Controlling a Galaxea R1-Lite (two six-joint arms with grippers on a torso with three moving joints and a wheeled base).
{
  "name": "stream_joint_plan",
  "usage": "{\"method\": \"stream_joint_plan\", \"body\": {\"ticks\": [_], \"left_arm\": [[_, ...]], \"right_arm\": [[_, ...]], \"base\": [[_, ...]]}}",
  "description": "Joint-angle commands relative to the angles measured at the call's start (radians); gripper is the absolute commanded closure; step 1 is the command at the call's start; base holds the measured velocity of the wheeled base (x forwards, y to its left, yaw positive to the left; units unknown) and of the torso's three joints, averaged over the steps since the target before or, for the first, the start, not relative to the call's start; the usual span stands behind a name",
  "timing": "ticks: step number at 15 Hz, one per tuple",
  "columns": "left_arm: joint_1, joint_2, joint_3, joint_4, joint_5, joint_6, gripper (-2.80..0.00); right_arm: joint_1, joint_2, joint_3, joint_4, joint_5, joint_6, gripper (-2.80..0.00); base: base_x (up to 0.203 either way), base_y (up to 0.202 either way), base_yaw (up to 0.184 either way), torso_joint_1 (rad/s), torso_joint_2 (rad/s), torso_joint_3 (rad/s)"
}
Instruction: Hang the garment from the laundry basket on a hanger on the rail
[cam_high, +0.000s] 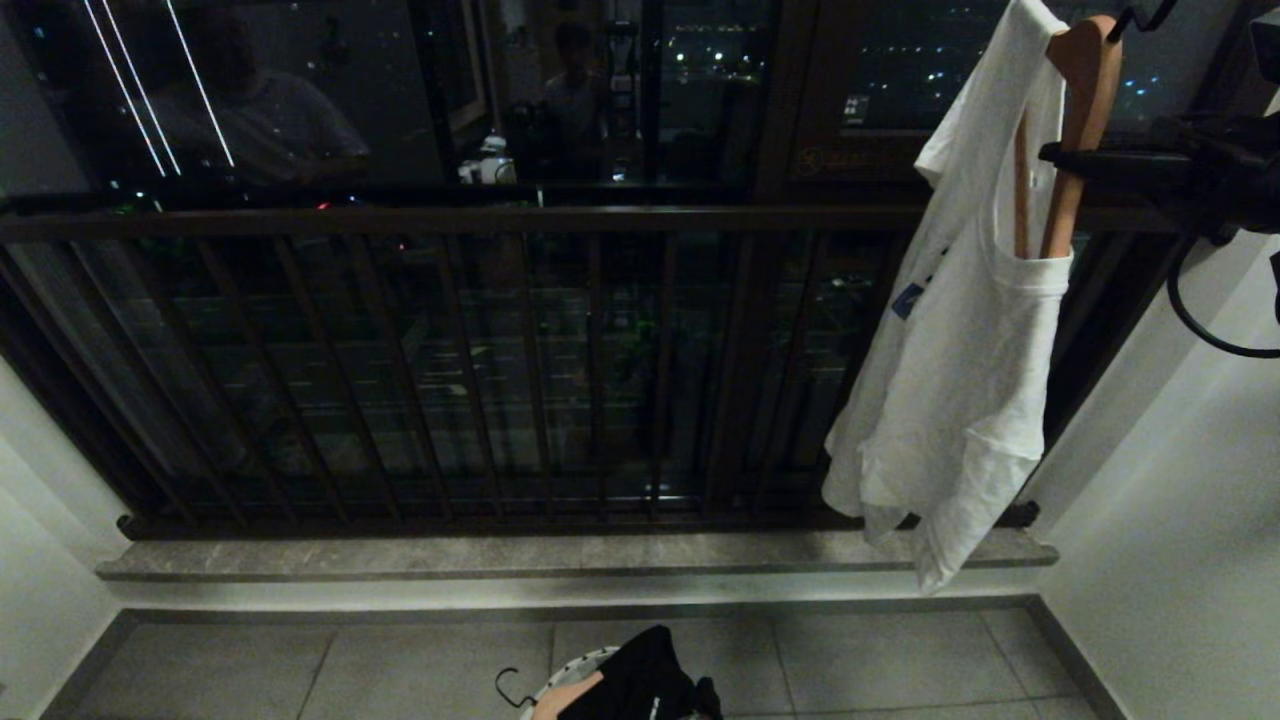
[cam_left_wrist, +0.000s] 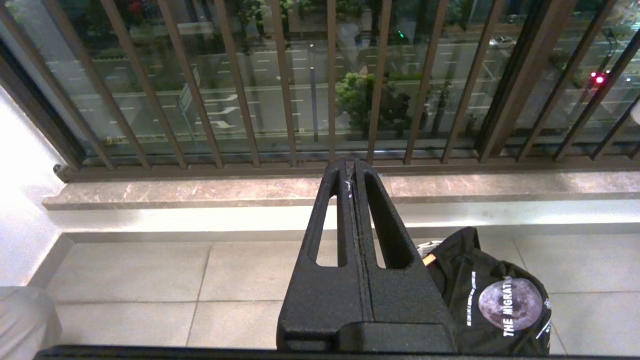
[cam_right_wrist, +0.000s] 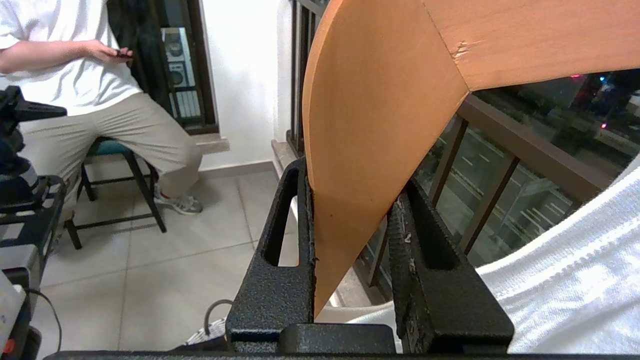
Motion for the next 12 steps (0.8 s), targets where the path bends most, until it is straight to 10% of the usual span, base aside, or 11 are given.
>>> {"method": "stream_joint_plan", "body": {"ticks": [1,12], "left_arm": [[0.000,0.000,0.002,-0.001,0.000,0.000,0.00],[0.000,0.000,0.002,-0.001,0.000,-0.001,0.00]], "right_arm": [[0.000,-0.001,-0.001,-0.005,0.009,0.003,0.00],[0.000,-0.003,-0.002,0.001,0.007,0.007,0.00]], "base": [[0.000,0.000,0.000,0.000,0.00,0.000],[0.000,0.000,0.000,0.000,0.00,0.000]]}}
